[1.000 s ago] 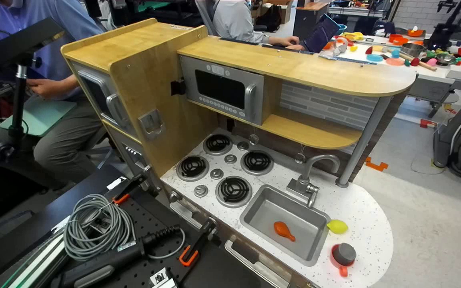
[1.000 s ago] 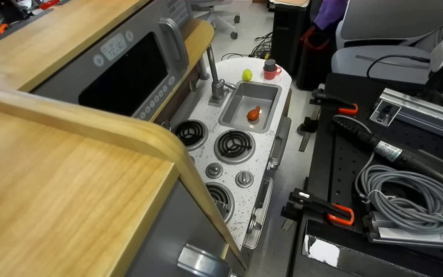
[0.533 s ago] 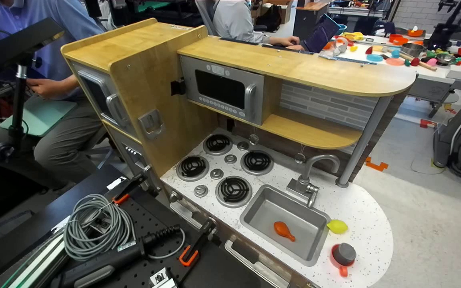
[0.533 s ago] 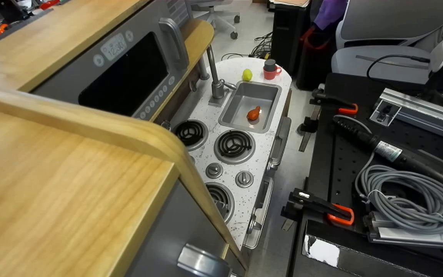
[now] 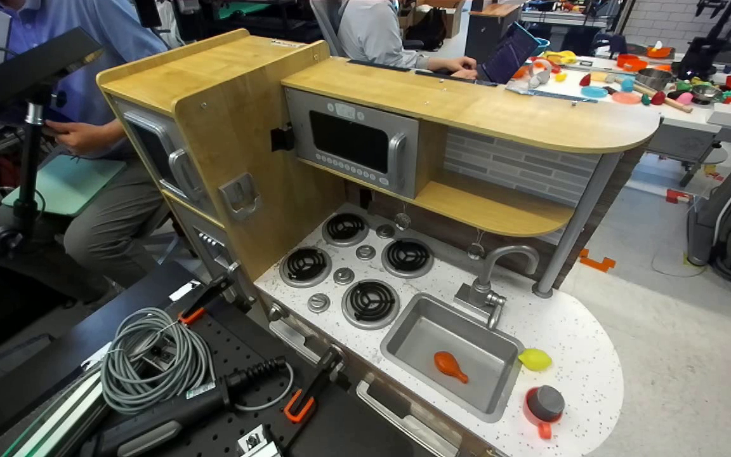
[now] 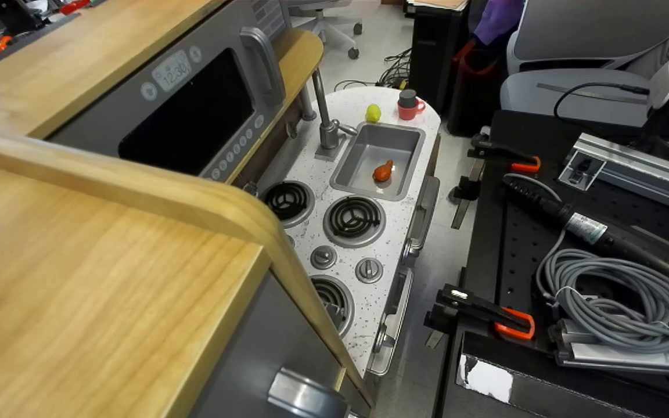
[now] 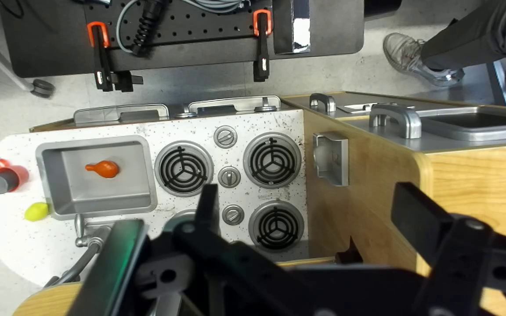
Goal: Remove the chicken from the sink and put it on the stovetop
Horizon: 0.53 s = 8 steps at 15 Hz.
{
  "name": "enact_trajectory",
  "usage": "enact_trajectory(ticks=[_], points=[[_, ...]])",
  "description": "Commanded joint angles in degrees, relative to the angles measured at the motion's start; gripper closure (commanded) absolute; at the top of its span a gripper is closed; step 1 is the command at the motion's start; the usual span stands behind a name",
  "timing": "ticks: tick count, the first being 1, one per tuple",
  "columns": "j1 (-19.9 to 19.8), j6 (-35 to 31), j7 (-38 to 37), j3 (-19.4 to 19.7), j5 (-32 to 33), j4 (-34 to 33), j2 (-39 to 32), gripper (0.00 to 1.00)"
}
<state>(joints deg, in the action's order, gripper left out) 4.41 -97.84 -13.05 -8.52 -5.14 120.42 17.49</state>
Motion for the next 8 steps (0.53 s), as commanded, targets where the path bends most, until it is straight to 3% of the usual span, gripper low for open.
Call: enact_trajectory(ticks=[1, 8], points=[[0.2, 0.1, -0.1, 0.2, 0.1, -0.1, 0.0, 0.00], [-0.3, -1.2, 1.2, 1.0, 0.6, 0.5, 0.1, 0.00]])
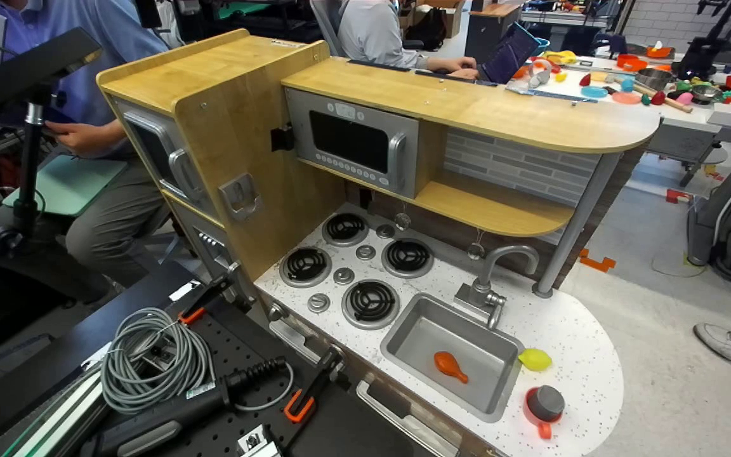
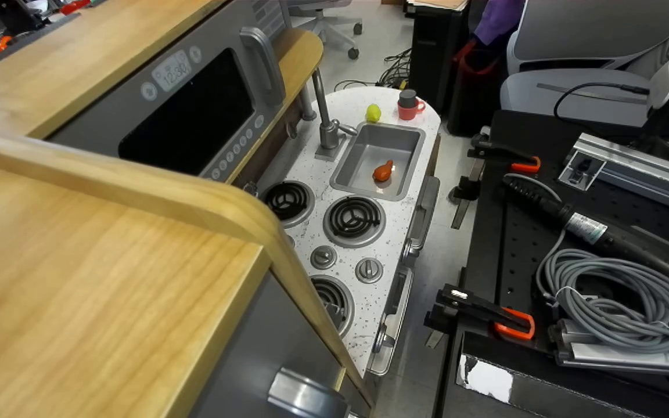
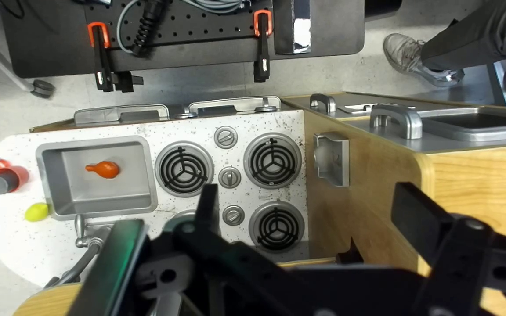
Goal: Remove the chicken from the sink and put it on the stovetop
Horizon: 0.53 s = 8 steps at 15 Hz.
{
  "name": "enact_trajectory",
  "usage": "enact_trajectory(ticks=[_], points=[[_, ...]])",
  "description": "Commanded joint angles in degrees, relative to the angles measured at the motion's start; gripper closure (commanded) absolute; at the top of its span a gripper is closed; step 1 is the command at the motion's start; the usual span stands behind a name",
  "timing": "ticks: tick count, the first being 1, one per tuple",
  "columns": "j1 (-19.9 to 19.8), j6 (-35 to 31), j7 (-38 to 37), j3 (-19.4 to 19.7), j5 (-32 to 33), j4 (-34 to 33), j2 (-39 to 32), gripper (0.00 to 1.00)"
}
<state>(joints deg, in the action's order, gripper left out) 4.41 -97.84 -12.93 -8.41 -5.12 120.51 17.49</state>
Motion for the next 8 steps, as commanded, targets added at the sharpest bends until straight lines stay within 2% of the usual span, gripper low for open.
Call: enact_trajectory(ticks=[1, 5, 8], points=[[-0.6, -1.7, 1.3, 1.2, 1.2, 0.4, 0.1, 0.00], [-2.9, -6.3, 4.5, 3.7, 6.4, 0.3, -0.8, 0.00], [-5.0, -13.9, 9.6, 6.9, 10.9, 2.1, -2.1, 0.00]])
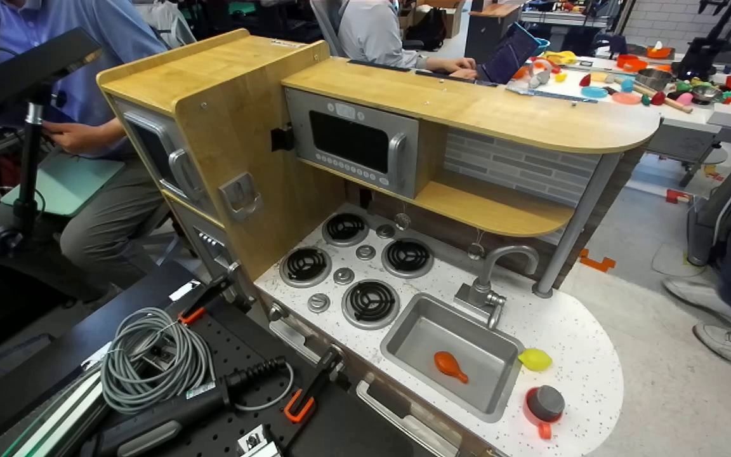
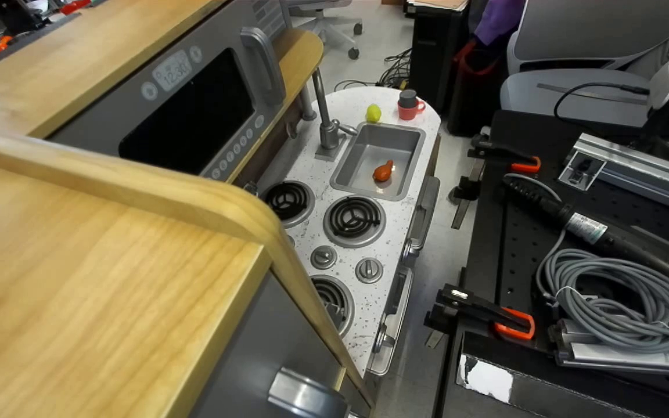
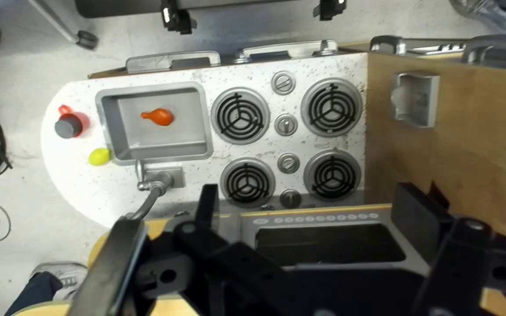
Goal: Remove the chicken from the sink and put it on the stovetop
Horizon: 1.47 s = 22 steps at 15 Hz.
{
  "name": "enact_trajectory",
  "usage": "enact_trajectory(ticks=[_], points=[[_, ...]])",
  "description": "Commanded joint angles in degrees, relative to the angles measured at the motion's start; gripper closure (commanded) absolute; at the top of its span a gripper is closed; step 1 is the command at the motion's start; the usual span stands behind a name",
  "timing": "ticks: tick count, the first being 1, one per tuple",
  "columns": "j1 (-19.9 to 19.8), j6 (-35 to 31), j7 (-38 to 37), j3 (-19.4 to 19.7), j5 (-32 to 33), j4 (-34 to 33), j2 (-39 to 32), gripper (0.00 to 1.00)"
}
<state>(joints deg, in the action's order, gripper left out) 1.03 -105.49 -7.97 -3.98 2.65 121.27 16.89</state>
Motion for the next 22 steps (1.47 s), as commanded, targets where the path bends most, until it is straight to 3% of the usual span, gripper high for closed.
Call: enact_trajectory(ticks=[1, 5, 11, 15, 22], points=[[-2.4, -9.5, 6.0, 3.6, 4.1, 2.1, -2.5, 0.00], [-5.9, -22.0, 10.1, 8.3, 5.2, 4.5, -9.1, 0.00], [-9.9, -32.9, 17.8, 13.2, 3.3, 3.9, -22.8, 0.00], [-11.9, -38.6, 20.2, 13.4, 3.0, 3.2, -33.4, 0.00], [-11.8, -49.8, 17.1, 12.9, 4.4, -0.5, -53.2, 0.00]])
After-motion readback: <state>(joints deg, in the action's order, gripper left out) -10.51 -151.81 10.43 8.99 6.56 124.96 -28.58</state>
